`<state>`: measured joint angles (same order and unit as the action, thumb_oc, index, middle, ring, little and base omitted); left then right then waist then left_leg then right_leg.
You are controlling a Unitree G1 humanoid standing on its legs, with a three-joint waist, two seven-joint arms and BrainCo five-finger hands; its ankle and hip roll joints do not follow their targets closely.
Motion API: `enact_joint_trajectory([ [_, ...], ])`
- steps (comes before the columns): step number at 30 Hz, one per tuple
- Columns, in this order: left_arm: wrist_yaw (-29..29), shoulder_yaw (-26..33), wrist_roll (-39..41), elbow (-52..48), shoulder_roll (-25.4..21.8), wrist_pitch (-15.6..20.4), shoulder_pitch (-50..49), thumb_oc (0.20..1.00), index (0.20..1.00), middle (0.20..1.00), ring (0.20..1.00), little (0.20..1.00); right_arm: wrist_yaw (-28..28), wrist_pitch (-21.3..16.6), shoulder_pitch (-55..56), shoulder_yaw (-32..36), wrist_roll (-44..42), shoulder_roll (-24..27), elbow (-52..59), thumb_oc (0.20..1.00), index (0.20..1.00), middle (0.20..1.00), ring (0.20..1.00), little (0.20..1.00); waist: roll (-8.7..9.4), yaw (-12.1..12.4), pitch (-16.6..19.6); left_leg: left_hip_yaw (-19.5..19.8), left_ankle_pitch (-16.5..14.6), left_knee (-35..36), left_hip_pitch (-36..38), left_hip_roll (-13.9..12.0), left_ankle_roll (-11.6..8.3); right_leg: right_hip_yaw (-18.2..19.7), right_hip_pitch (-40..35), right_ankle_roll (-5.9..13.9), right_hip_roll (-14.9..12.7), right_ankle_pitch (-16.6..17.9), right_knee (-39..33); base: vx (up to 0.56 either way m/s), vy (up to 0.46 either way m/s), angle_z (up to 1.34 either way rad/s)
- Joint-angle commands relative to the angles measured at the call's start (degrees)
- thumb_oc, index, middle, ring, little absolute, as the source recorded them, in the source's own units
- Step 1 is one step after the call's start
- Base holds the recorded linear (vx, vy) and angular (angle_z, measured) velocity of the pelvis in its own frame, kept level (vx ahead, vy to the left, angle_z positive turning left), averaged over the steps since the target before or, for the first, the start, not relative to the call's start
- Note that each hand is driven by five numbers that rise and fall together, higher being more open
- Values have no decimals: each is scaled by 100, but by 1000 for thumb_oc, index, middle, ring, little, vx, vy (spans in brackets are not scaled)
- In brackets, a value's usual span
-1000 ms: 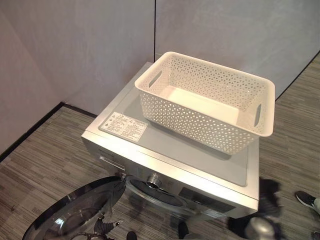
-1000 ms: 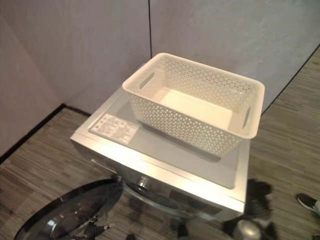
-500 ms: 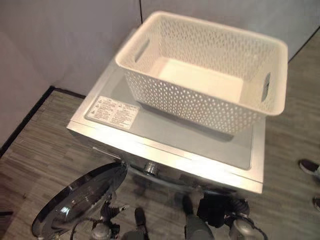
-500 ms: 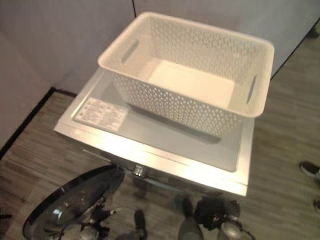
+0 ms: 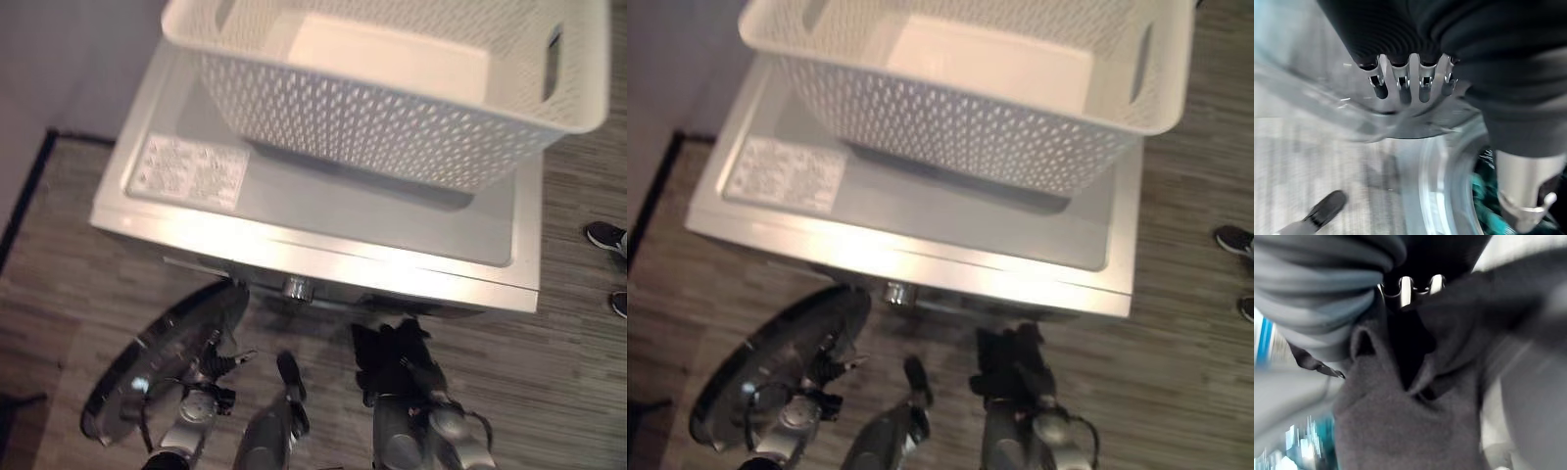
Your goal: Grab the laundry basket,head to the washer,open it,put in the laundry and shut it.
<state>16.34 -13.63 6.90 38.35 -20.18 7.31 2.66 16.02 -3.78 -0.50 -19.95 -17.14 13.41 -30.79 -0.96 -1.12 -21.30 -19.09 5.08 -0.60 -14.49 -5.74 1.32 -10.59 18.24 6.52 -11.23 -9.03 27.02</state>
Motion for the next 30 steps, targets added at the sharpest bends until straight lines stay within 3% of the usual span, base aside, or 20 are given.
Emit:
enact_joint_trajectory([
  [1, 322, 105, 222, -114, 56, 243, -159, 1000, 1000, 1000, 1000, 1000, -30, -363, -228, -336, 132, -264, 391, 200, 200, 200, 200, 200, 225, 184, 222, 232, -550, -518, -690, 250, -49, -148, -776, -48, -105, 148, -1188, -375, -281, -39],
  [5, 504, -92, 396, -132, 161, 383, 69, 1000, 1000, 1000, 1000, 1000, 87, -422, -822, -795, 199, -376, 127, 200, 200, 200, 200, 200, 271, 415, 92, 205, -289, -582, -1049, 23, -220, -310, -910, -132, 60, 78, -1706, -199, -184, -43],
  [6, 580, -241, 539, -228, 254, 442, 182, 1000, 1000, 1000, 1000, 1000, 239, -472, -1246, -1021, 146, -556, -177, 200, 200, 200, 200, 200, 222, 554, 6, 324, -88, -528, -1208, -67, -332, -403, -845, -172, 207, 13, -1836, -105, -116, -5],
  [10, 617, -555, 543, -414, 269, 487, 352, 1000, 1000, 1000, 1000, 1000, 469, -563, -1976, -1274, 199, -809, -660, 200, 200, 200, 200, 200, 125, 677, -113, 635, 133, -394, -1350, -143, -468, -623, -827, -246, 393, -116, -1949, -90, -129, 21],
  [15, 774, -960, 628, -261, 279, 535, 632, 1000, 1000, 1000, 1000, 1000, 789, -604, -2989, -1633, 456, -1194, -1010, 200, 200, 200, 200, 200, 113, 906, -412, 896, 252, -353, -1543, -173, -486, -811, -467, -327, 403, -281, -1402, -33, -50, 40],
  [18, 874, -1062, 671, -368, 246, 597, 691, 1000, 1000, 1000, 1000, 1000, 1021, -595, -3416, -1418, 502, -1280, -1313, 200, 200, 200, 200, 200, 53, 992, -510, 965, 253, -402, -1634, -137, -473, -883, -351, -329, 359, -325, -1230, 4, -5, 25],
  [19, 945, -1135, 868, -593, 205, 682, 720, 1000, 1000, 1000, 1000, 1000, 1480, -577, -4035, -940, 515, -1299, -1584, 200, 200, 200, 200, 200, -62, 1108, -595, 1010, 239, -437, -1733, -72, -455, -965, -248, -334, 318, -353, -1088, 10, 4, 35],
  [21, 945, -1137, 870, -594, 200, 680, 729, 1000, 1000, 1000, 1000, 1000, 1480, -578, -4049, -930, 516, -1301, -1592, 200, 200, 200, 200, 200, -59, 1113, -599, 1011, 238, -441, -1738, -72, -455, -965, -242, -333, 316, -356, -1082, 10, 7, 24],
  [25, 1027, -1196, 979, -845, 139, 712, 754, 1000, 1000, 1000, 1000, 1000, 2305, -497, -4616, -365, 859, -1035, -1547, 200, 200, 200, 200, 200, -189, 1203, -730, 1091, 216, -457, -1904, 29, -419, -1051, -109, -334, 283, -398, -981, 12, -1, 22],
  [26, 1057, -1221, 1014, -1070, 90, 751, 733, 1000, 1000, 1000, 1000, 1000, 2847, -375, -4910, -75, 1208, -843, -1484, 200, 200, 200, 200, 200, -300, 1260, -806, 1155, 203, -489, -2036, 98, -400, -1090, 11, -347, 256, -434, -915, 17, -8, 26],
  [28, 1083, -1261, 1003, -1205, 56, 783, 738, 1000, 1000, 1000, 1000, 1000, 3315, -235, -5173, 165, 1544, -663, -1412, 200, 200, 200, 200, 200, -413, 1310, -847, 1203, 182, -519, -2176, 164, -380, -1130, 123, -358, 229, -482, -848, 25, 0, 28],
  [30, 1109, -1292, 966, -1308, 20, 790, 742, 1000, 1000, 1000, 1000, 1000, 3544, -134, -5305, 318, 1707, -522, -1421, 200, 200, 200, 200, 200, -485, 1349, -848, 1232, 167, -541, -2290, 201, -366, -1178, 239, -354, 199, -513, -776, 23, 1, 19],
])
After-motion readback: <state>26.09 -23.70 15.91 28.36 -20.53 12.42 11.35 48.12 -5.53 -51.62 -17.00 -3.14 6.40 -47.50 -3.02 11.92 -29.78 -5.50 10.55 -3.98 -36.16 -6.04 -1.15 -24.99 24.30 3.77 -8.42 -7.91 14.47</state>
